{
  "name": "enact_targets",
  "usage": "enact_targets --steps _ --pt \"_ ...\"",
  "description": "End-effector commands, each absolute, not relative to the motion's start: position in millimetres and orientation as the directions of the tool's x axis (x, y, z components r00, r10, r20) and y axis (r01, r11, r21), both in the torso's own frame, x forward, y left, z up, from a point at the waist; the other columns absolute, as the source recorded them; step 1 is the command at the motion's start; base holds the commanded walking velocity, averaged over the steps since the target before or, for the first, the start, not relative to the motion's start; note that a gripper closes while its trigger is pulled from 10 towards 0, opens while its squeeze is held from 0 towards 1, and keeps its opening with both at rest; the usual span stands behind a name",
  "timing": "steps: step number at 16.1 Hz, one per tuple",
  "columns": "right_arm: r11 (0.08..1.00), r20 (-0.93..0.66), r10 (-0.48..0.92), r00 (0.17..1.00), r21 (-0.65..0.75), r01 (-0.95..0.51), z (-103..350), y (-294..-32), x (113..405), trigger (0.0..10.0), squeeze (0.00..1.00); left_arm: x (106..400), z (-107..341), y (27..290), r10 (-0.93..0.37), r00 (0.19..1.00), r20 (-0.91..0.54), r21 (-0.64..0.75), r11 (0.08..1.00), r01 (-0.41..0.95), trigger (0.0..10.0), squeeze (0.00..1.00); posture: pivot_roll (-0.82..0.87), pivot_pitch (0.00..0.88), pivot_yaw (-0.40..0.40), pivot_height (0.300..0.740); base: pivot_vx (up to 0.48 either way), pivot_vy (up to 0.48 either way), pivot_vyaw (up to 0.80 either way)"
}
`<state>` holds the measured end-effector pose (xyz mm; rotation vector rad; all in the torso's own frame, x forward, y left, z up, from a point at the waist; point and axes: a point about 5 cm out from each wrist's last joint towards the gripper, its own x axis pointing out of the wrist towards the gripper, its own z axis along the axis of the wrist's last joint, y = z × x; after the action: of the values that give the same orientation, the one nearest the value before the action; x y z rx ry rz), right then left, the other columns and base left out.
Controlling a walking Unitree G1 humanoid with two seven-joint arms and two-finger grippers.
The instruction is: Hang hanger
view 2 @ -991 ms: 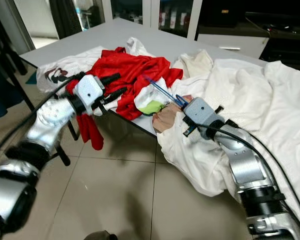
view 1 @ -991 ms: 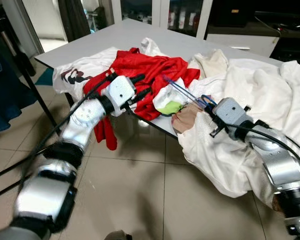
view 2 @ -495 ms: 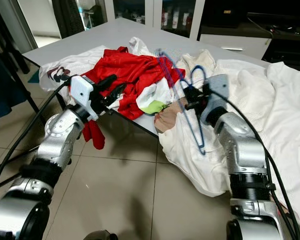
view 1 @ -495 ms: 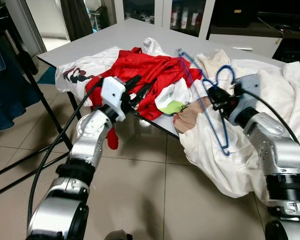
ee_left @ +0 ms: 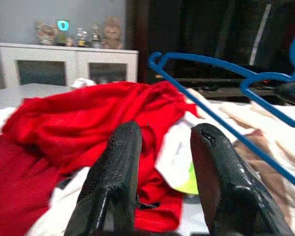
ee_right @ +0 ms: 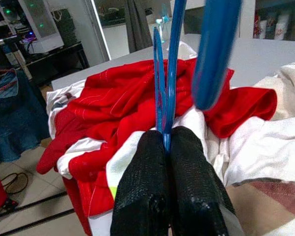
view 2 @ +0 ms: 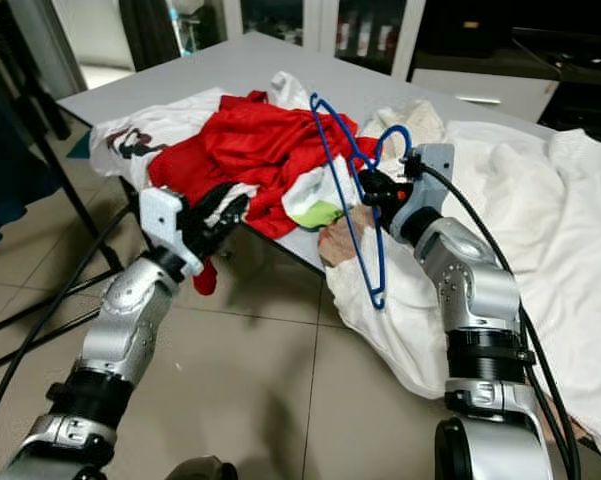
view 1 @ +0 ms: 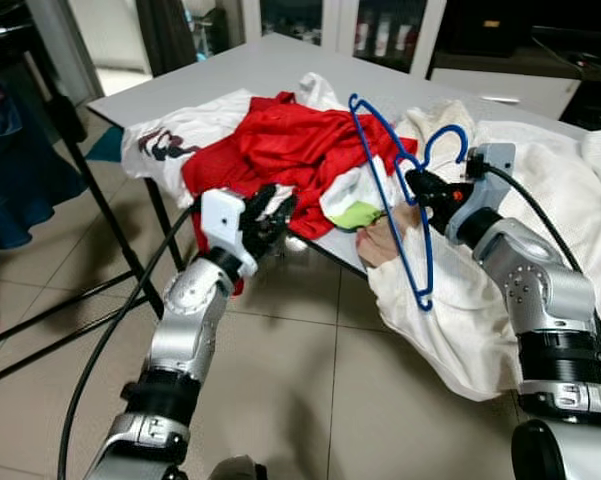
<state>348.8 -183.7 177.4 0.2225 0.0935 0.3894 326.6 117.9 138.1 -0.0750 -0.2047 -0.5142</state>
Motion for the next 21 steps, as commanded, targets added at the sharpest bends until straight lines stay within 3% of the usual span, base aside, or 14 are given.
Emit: enact_targets --steps 1,3,7,16,21 --pt "0.929 0.005 0.313 0.950 0.209 -0.307 183 -188 351 10.0 0.00 327 146 120 -0.433 0.870 0.237 -0.025 0.892 0.451 10.0 0.00 0.18 0.000 -0.004 0.740 0.000 0.000 0.00" --pt "0.947 0.094 0.217 0.972 0.221 -0.233 189 -194 349 10.0 0.00 327 153 124 -0.362 0.897 0.254 -0.035 0.923 0.382 10.0 0.00 0.19 0.000 -0.022 0.740 0.000 0.000 0.00" --pt "0.952 0.120 0.207 0.971 0.204 -0.228 184 -193 341 10.0 0.00 325 147 129 -0.246 0.943 0.223 -0.086 0.959 0.270 10.0 0.00 0.18 0.008 -0.019 0.740 0.000 0.000 0.00" --pt "0.968 0.082 0.201 0.976 0.136 -0.211 163 -196 322 10.0 0.00 325 150 119 -0.247 0.949 0.198 -0.047 0.964 0.261 10.0 0.00 0.18 0.050 -0.025 0.740 0.000 0.000 0.00" --pt "0.973 0.086 0.187 0.979 0.118 -0.197 164 -199 323 10.0 0.00 327 151 115 -0.245 0.950 0.196 -0.050 0.965 0.259 10.0 0.00 0.14 0.020 -0.021 0.740 0.000 0.000 0.00"
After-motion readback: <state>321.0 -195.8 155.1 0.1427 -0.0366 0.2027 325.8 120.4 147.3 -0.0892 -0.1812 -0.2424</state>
